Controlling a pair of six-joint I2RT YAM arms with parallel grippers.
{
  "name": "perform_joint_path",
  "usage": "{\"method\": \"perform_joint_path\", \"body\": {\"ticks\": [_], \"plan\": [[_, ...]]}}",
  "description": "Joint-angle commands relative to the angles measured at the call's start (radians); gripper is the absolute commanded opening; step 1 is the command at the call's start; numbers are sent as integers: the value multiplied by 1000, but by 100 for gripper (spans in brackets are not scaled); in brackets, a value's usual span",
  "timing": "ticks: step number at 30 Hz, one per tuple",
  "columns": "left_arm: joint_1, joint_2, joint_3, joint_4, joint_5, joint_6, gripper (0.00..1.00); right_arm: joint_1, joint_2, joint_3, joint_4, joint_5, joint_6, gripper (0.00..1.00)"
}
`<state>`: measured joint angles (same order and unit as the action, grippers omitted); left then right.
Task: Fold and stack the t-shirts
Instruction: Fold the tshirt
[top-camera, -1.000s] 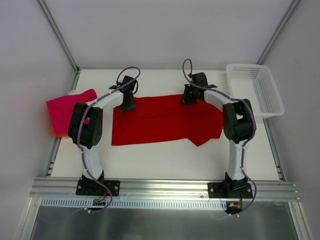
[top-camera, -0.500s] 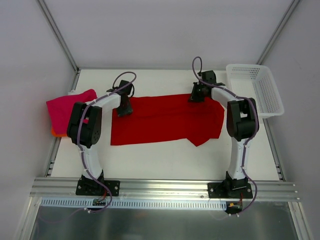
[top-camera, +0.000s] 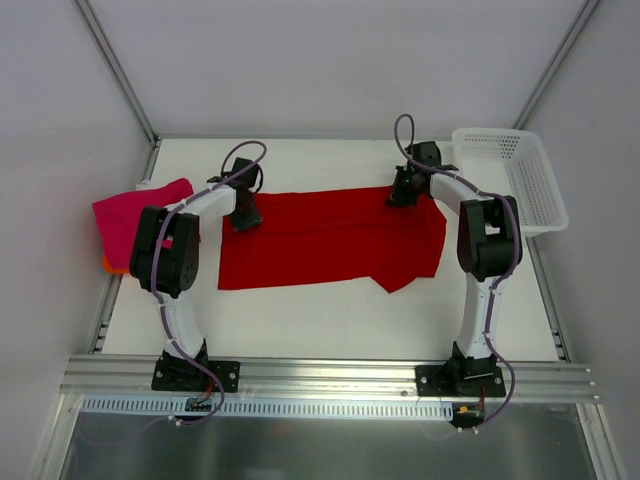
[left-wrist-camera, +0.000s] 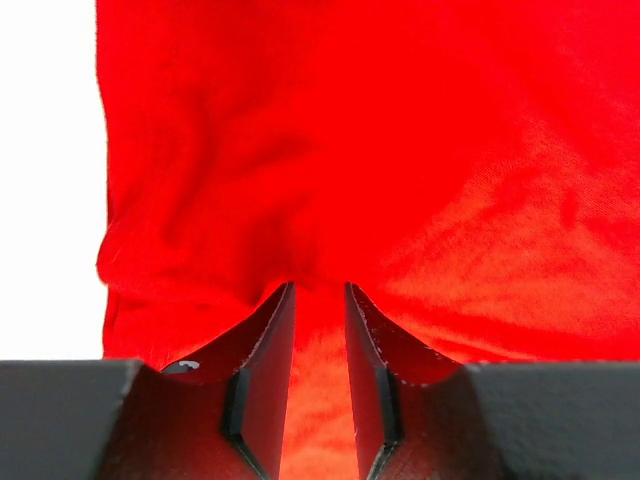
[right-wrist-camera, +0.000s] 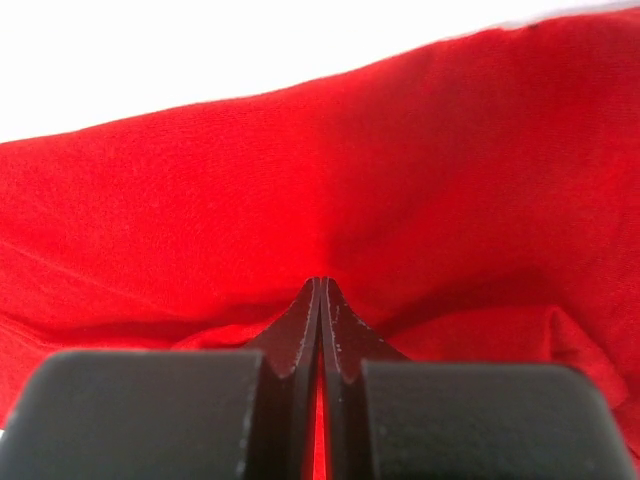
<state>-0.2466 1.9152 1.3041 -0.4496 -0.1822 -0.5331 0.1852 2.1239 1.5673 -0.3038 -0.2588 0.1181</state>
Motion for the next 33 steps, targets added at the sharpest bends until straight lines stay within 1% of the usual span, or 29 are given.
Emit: {"method": "perform_joint_path", "body": {"ticks": [1,7,11,13,14,17,18,26,28,33], "plan": [[13,-104,38,-23,30,21,28,-10,-7,10,-23,3,-12,0],[15,-107,73,-41,20,36,28,-29,-10,16,-34,15,-14,0],[15,-101,78,-43,-28,32,27,-43,-1,39,-47,16,-12,1],[20,-73,99,-44,-39,39,25,-52,-1,46,-49,27,-6,1],[29,-59,112,-60,-27,38,21,-58,-1,48,-49,30,0,1],[36,-12,130,-77,-16,27,13,-67,-1,65,-60,39,2,0],[36,4,126,-83,-20,24,13,-72,-1,71,-63,49,-1,0],[47,48,98,-95,-2,1,12,-105,28,123,-103,67,-9,1],[49,59,93,-100,-2,-4,12,-105,41,135,-124,104,-11,1],[55,73,81,-103,-2,-15,12,-105,90,232,-205,211,-26,1]]}}
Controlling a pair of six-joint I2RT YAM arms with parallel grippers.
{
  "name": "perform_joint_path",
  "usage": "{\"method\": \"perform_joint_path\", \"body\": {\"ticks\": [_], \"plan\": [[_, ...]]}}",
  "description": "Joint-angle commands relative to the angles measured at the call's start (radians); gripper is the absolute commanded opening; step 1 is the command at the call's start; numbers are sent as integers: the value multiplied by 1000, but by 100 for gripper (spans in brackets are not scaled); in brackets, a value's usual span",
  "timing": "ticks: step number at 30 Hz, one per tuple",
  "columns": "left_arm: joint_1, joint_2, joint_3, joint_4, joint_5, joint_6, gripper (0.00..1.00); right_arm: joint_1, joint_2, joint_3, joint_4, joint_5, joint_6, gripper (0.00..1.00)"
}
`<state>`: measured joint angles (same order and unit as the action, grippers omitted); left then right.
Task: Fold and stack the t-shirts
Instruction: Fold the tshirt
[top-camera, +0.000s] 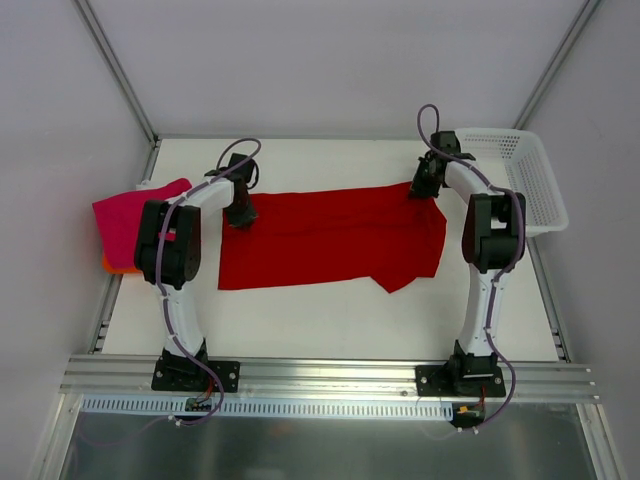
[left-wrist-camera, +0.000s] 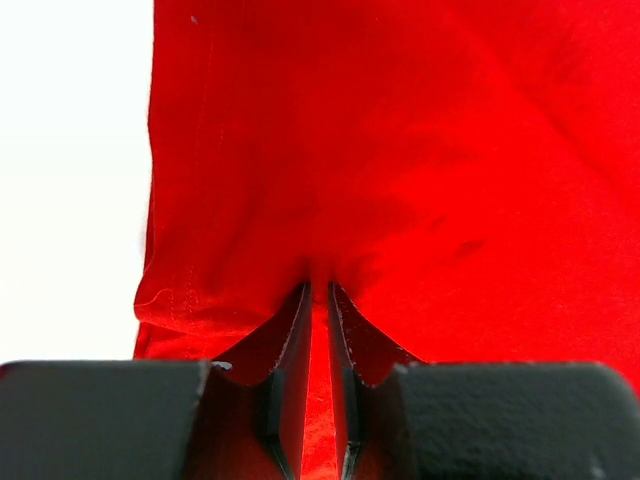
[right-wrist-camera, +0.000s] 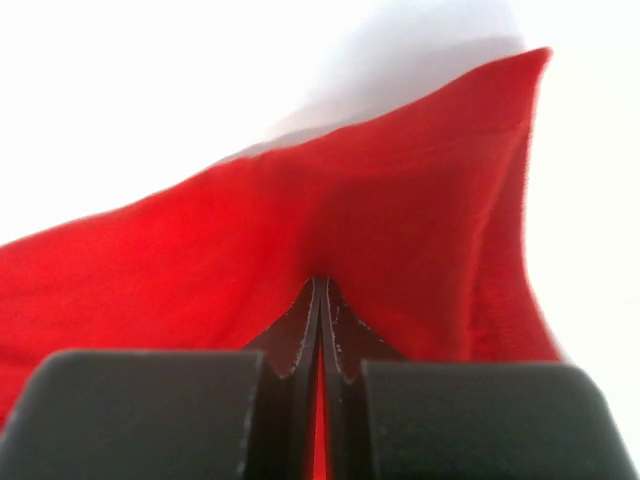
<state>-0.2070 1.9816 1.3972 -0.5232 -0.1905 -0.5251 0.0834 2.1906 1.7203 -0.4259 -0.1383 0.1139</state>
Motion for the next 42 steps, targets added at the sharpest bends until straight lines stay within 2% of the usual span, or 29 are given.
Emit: {"method": "perform_joint_path", "body": {"ticks": [1,9,12,20,22,31,32,33,34,36,38,42], "plan": [[20,6,-13,-31,6,-27,12,-4,50,100,-120,110,-23,0],[44,28,-18,-32,20,-29,12,-17,199,413,-323,230,-17,1],[55,34,-15,-34,22,-27,11,-48,231,472,-384,232,3,0],[69,42,-14,-34,34,-27,9,-139,297,536,-491,190,9,0],[72,40,-10,-34,37,-29,9,-142,299,550,-514,233,-6,1],[75,54,34,-32,60,-19,9,-160,285,533,-484,218,-42,1],[75,46,39,-32,56,-19,11,-160,278,524,-478,223,-45,1],[77,33,43,-32,48,-19,21,-160,250,510,-462,223,-51,1],[75,23,54,-32,40,-19,26,-160,232,489,-446,217,-54,0],[75,4,72,-32,22,-19,29,-160,187,423,-386,200,-65,1],[75,-32,105,-32,7,-19,38,-160,115,381,-335,171,-74,1],[75,-121,146,-32,-38,-24,40,-160,-1,303,-291,96,-89,1]]}}
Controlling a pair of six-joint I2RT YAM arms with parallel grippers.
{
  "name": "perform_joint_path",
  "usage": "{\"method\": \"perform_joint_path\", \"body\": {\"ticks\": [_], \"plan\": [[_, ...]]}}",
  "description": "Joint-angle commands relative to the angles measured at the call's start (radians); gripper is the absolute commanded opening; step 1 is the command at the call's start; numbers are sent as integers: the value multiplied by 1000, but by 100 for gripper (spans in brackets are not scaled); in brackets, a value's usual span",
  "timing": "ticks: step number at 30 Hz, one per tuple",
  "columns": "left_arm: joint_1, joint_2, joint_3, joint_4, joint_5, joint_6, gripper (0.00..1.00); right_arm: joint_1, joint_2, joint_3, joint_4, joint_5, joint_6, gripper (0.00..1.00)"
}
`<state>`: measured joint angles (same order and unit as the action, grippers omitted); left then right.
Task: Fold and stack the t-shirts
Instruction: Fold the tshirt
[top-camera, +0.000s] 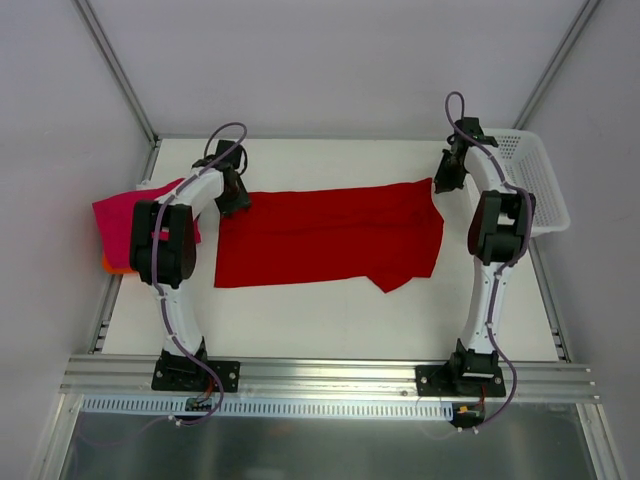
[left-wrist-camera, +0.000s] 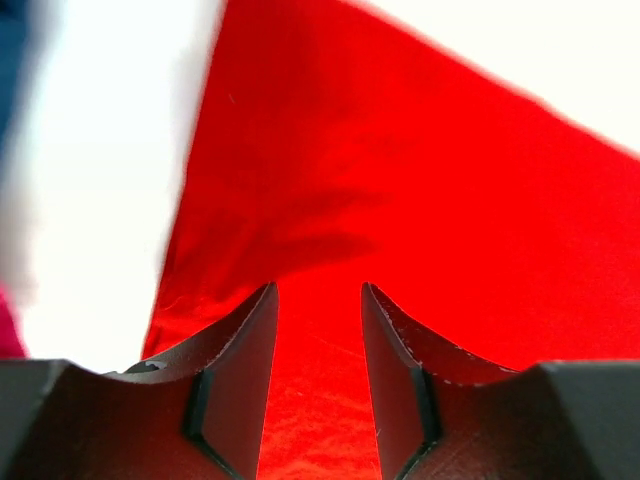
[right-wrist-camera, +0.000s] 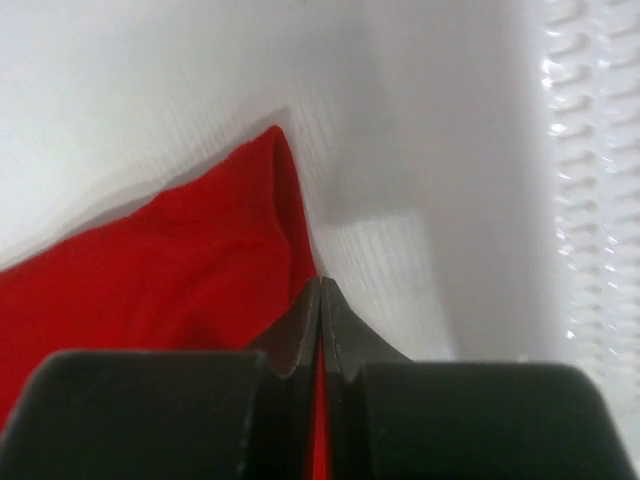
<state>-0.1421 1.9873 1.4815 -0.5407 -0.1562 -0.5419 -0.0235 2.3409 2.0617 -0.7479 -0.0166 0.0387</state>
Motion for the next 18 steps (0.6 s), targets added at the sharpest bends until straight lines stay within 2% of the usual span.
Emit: {"method": "perform_joint_path", "body": {"ticks": [1,4,5,7,13,18], "plan": [[9,-137,69,-13,-83,-1,39,-52,-175,-51,41,-37,-14,1],[10,-148,100,-16,-117,28,28,-53,-259,-95,59,-89,-17,0],[12,-147,105,-19,-121,30,16,-53,-285,-101,62,-104,-16,1],[10,-125,115,-25,-121,22,2,-52,-305,-121,70,-161,-3,1],[10,-32,131,-67,-89,-10,0,-43,-270,-123,74,-302,32,0],[10,48,149,-84,-71,-13,0,-20,-195,-106,76,-353,43,1]]}}
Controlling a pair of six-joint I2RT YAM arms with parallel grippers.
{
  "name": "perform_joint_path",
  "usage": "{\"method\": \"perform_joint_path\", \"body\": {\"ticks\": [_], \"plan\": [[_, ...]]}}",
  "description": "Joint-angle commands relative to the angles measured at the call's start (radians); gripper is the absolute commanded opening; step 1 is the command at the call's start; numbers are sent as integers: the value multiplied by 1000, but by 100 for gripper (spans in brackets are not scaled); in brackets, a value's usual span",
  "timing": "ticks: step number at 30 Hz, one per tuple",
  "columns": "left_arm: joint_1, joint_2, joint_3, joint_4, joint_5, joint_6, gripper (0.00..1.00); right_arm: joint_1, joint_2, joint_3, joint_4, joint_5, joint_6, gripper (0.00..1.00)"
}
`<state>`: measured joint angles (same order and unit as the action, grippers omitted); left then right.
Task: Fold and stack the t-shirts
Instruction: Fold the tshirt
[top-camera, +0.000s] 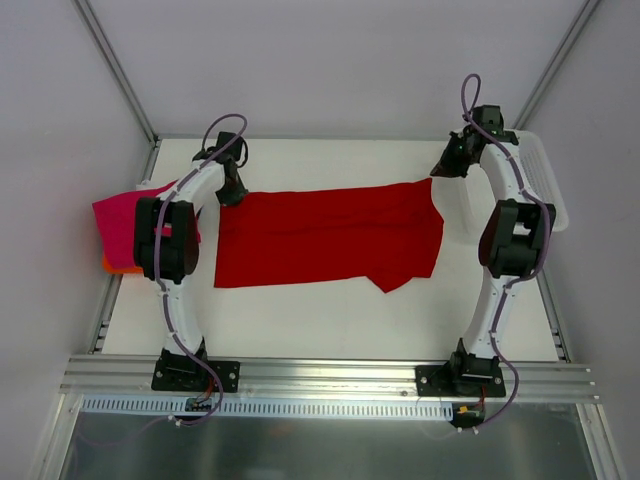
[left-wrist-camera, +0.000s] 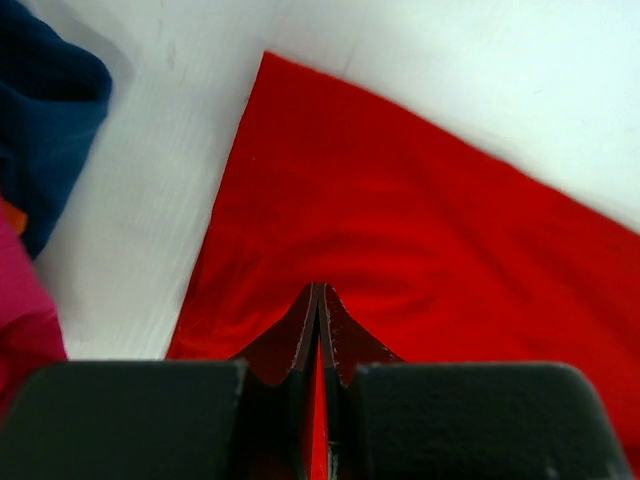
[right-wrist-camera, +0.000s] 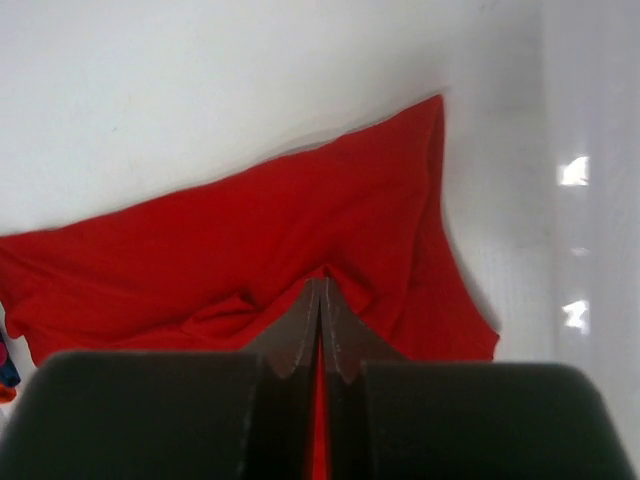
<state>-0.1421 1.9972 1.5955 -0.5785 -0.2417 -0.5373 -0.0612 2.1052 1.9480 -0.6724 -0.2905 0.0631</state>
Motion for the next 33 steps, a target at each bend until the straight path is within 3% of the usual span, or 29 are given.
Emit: {"method": "perform_joint_path", "body": {"ticks": [1,15,33], "plan": [[10,52,46,-61,18,-16,0,23,65,9,0,-82,21,0],[19,279,225,-152,71,-36,0,123,237,117,-41,8,61,1],[52,396,423,-198,130,-53,0,132,424,345,-133,171,161,1]]}}
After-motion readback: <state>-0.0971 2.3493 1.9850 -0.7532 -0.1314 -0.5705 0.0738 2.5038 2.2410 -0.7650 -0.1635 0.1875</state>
